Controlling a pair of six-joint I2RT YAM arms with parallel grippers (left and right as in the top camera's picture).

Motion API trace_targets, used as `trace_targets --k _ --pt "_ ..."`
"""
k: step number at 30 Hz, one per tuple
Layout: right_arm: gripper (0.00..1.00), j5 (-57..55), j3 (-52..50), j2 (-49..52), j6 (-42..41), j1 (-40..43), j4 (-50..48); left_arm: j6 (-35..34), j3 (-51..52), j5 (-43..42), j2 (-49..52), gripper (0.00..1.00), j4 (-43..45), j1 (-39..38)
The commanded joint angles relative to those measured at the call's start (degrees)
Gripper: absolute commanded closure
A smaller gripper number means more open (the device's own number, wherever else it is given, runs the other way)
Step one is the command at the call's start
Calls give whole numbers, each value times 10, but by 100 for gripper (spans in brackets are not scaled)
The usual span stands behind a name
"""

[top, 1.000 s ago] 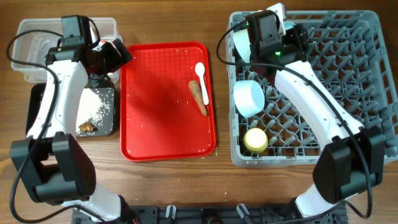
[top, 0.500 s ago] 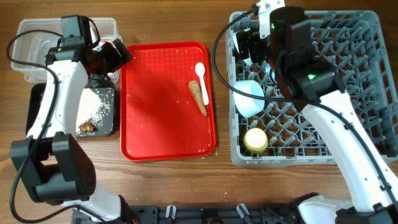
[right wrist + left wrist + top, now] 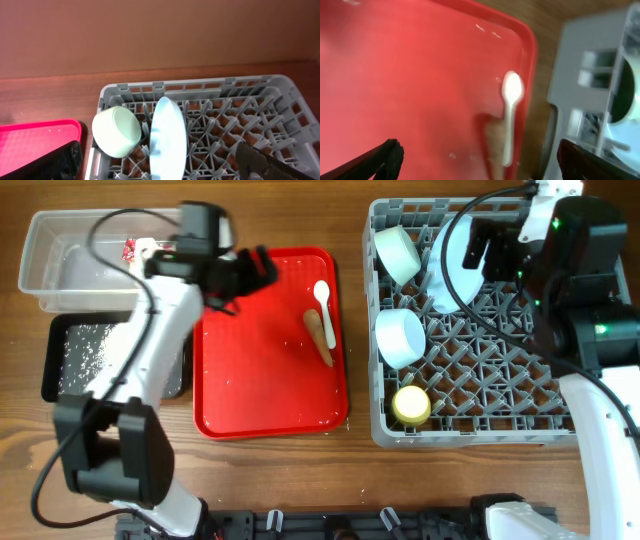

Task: Sort waste into correct bins and load items into the dishwasher rack
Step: 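Reach the left gripper toward the brown scrap on the red tray, then grasp the brown scrap with the left gripper and drop it on the black tray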

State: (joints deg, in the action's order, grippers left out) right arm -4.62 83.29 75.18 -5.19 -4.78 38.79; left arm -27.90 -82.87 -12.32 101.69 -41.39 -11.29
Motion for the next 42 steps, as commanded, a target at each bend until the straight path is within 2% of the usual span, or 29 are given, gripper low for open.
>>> trace_targets --k 1,4,10,15,18,21,23,25,27,32,35,42 --pt "0 18 4 20 -10 1 4 -50 -6 95 31 0 8 -55" --pt "0 18 4 27 -10 1 11 -48 -6 99 77 0 27 -97" --pt "0 17 4 31 -10 1 16 25 -6 98 154 1 43 -146" --pt "0 17 4 31 -10 1 16 41 -6 79 172 19 13 -152" --pt "0 17 4 31 -10 1 14 52 -6 79 183 18 -9 -152" --pt "0 18 4 31 -10 1 14 52 -6 78 188 34 -10 -152" --pt "0 18 4 31 -10 1 14 52 -6 78 188 49 -8 -152" --pt "0 18 4 31 -10 1 16 52 -6 78 188 58 -8 -152" --pt "0 18 4 31 -10 1 16 52 -6 78 188 62 -8 -152" --pt "0 17 4 31 -10 1 16 50 -10 79 187 82 -8 -152" --pt "0 17 4 31 -10 1 16 50 -37 79 177 92 -34 -150" --pt "0 17 4 31 -10 1 16 52 -114 84 83 94 -108 -89"
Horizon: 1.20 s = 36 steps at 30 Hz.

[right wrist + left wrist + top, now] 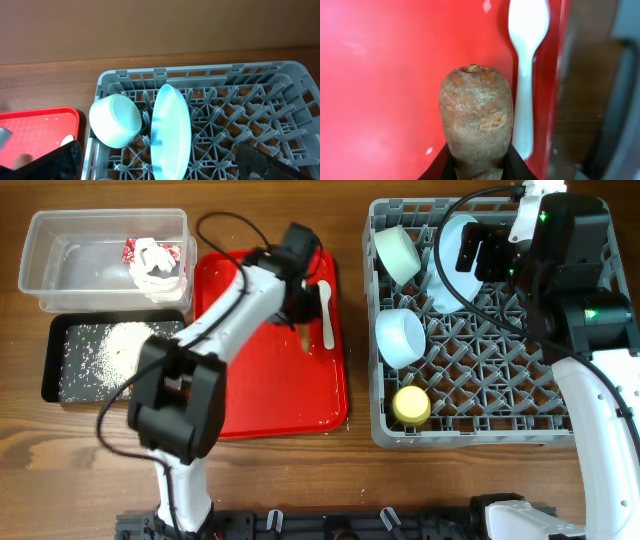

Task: Sort waste into correct bins and load items into the dishwasher rack
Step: 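Grasp the brown scrap with the left gripper and drop it on the black tray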

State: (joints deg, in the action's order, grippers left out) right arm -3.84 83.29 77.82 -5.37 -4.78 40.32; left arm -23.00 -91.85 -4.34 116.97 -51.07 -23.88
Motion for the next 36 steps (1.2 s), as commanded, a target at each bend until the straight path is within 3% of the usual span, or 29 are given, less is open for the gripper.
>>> trace_targets --k 1,7,13,18,23,26,30,34,36 --pt "0 10 4 4 -8 1 1 3 -24 15 -92 95 -22 57" --pt "0 10 4 4 -8 1 1 -5 -24 71 -153 94 -62 227" --pt "0 10 4 4 -8 1 1 -112 17 72 -111 96 -46 370" --pt "0 10 4 4 -8 1 1 -197 139 75 -80 96 29 442" --pt "0 10 4 4 -8 1 1 -210 249 76 -80 92 141 465" --pt "0 10 4 4 -8 1 1 -210 274 76 -80 83 166 465" --pt "0 15 4 4 -8 1 -2 -207 262 76 -103 47 153 466" --pt "0 76 4 4 -8 1 -19 -157 228 57 -167 34 120 465" --pt "0 120 4 6 -8 1 -39 -100 224 18 -229 27 115 465"
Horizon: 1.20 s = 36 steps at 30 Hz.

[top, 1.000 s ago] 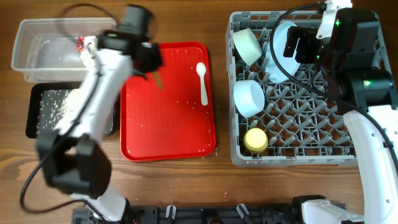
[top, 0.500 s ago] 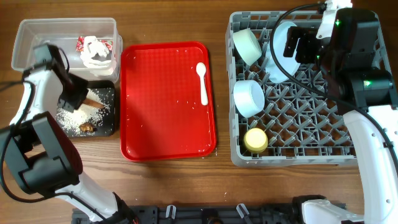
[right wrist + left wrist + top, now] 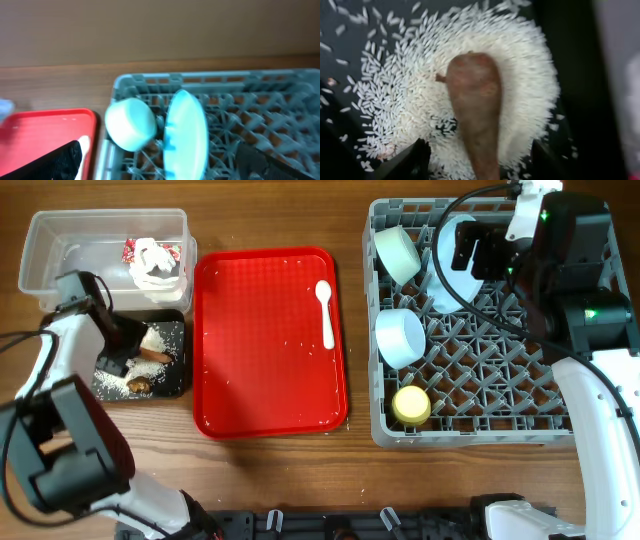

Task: Sort waste into correct bins and load items into the dishwasher rack
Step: 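Grasp the brown scrap with the left gripper and drop it on the black tray, then move the right gripper over the white spoon on the red tray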

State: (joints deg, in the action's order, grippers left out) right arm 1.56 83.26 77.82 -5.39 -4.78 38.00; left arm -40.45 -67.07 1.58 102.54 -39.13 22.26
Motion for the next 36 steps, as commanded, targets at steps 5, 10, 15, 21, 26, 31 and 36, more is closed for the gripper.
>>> trace_targets --k 5,10,15,21,26,31,36 --pt "1 201 4 42 -44 -11 -67 173 -24 -82 -166 26 -3 -44" --pt "13 212 4 130 -95 -105 -132 208 -24 -81 -170 23 7 -159" --pt "22 108 4 216 -125 -223 -176 206 -24 -79 -155 18 41 -221" --pt "33 -100 4 303 -147 -313 -181 205 -23 -79 -148 17 35 -223" --pt "27 -103 78 325 -133 -320 -78 205 -23 -60 -147 13 17 -219" --pt "17 -107 260 331 -63 -320 50 205 -23 -58 -146 0 16 -216" --pt "5 -91 268 417 -53 -316 84 205 -23 -58 -146 0 16 -216"
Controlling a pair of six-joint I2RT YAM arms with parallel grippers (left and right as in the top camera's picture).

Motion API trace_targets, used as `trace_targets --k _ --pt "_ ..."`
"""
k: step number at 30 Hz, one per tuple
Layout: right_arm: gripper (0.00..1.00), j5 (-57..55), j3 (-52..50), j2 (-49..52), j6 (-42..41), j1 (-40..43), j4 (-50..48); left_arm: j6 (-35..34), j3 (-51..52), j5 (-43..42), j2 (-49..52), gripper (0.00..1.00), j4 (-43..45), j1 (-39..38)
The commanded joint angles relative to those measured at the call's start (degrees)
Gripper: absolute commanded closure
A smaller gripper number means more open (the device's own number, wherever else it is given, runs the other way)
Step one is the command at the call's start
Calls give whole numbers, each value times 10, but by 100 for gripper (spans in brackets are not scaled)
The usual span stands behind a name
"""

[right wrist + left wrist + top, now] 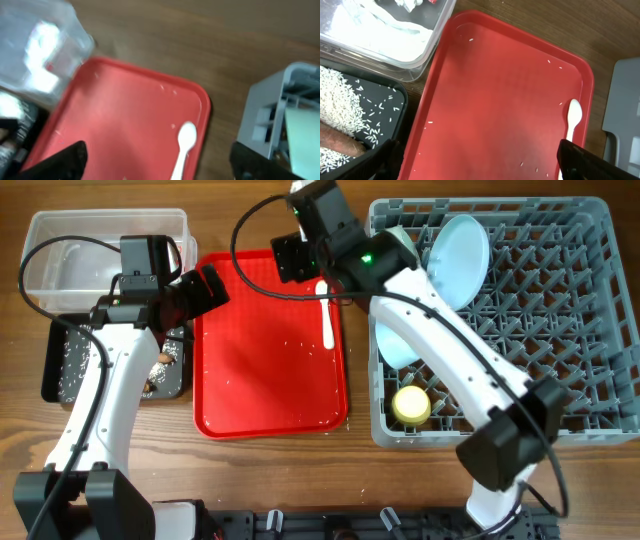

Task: Sort waste into correct bins and load items into the dishwasher rack
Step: 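Move the right gripper over the white spoon on the red tray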

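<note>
A white plastic spoon (327, 315) lies alone near the right edge of the red tray (260, 380); it also shows as the spoon (572, 117) and the spoon (182, 145). My right gripper (287, 258) hovers open over the tray's far right corner, just above the spoon. My left gripper (203, 290) is open and holds nothing over the tray's left edge. A carrot (337, 141) lies on rice in the black tray (55, 375). The grey dishwasher rack (470, 438) holds a pale blue plate (460, 245), bowls and a yellow cup (411, 404).
The clear bin (60, 245) with white wrappers stands at the far left, behind the black tray. Scattered rice grains dot the red tray. The right arm stretches across the rack's left side and hides part of a white bowl (393, 352).
My left gripper has left the black tray and now hangs over the red tray's left edge. The right arm has moved from over the rack's back to above the spoon on the tray.
First the carrot and spoon lay on the red tray with my left gripper open above them. Then the left gripper was shut on the carrot. Later the carrot lay on the rice with the gripper open over it. Now both grippers are open over the red tray.
</note>
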State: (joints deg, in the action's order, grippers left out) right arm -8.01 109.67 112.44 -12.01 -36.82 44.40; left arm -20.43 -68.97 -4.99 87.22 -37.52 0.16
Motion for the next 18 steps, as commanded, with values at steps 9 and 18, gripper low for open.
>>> trace_targets --k 9,18 --pt "1 66 3 156 -32 10 -24 5 -4 8 7 0 0 5" --pt "23 25 -63 156 -32 23 -78 5 -4 8 7 0 0 5"
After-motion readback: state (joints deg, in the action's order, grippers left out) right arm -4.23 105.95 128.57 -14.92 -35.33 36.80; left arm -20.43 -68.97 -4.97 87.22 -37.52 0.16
